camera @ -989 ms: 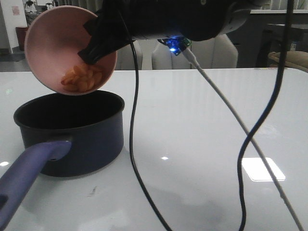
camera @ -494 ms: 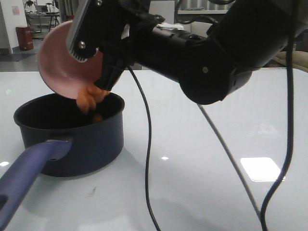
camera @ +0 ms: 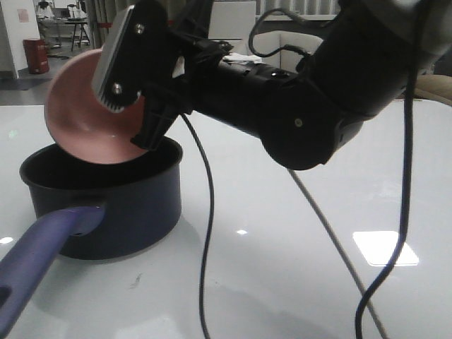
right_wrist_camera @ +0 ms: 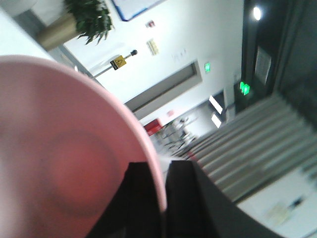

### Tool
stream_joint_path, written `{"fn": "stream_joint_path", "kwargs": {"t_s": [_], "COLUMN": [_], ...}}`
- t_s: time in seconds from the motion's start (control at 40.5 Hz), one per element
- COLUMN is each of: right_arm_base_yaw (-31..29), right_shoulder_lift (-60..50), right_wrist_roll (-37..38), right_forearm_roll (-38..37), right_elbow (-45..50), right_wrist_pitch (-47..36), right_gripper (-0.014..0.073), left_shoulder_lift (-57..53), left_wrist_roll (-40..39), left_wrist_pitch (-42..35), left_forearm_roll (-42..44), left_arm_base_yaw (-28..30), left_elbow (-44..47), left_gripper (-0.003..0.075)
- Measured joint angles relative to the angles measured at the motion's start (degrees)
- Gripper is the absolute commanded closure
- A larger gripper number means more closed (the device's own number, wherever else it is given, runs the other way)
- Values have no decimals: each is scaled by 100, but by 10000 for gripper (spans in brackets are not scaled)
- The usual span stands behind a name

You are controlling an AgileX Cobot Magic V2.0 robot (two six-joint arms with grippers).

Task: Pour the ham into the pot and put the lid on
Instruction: 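Tilt the bowl with the right gripper to pour carrot slices into the pot, then carry the empty bowl back and set it down with the right gripper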

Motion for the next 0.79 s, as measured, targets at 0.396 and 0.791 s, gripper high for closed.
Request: {"fn": "stream_joint_path", "kwargs": {"t_s": [0.396, 0.791], "right_arm_base_yaw": [0, -374], "right_shoulder_lift": [-922, -2517], "right_wrist_roll": [3859, 4014], "right_forearm_roll": [899, 1497], "right_elbow": [-114, -114], "right_wrist_pitch": [2233, 6522], "right_gripper": [456, 456], "left_shoulder_lift": [0, 0], "left_wrist_roll": [0, 0], "left_wrist_pitch": [0, 0], "left_forearm_roll": [0, 0], "left_arm_base_yaw": [0, 0], "left_elbow": [0, 0], "left_gripper": [155, 155]}}
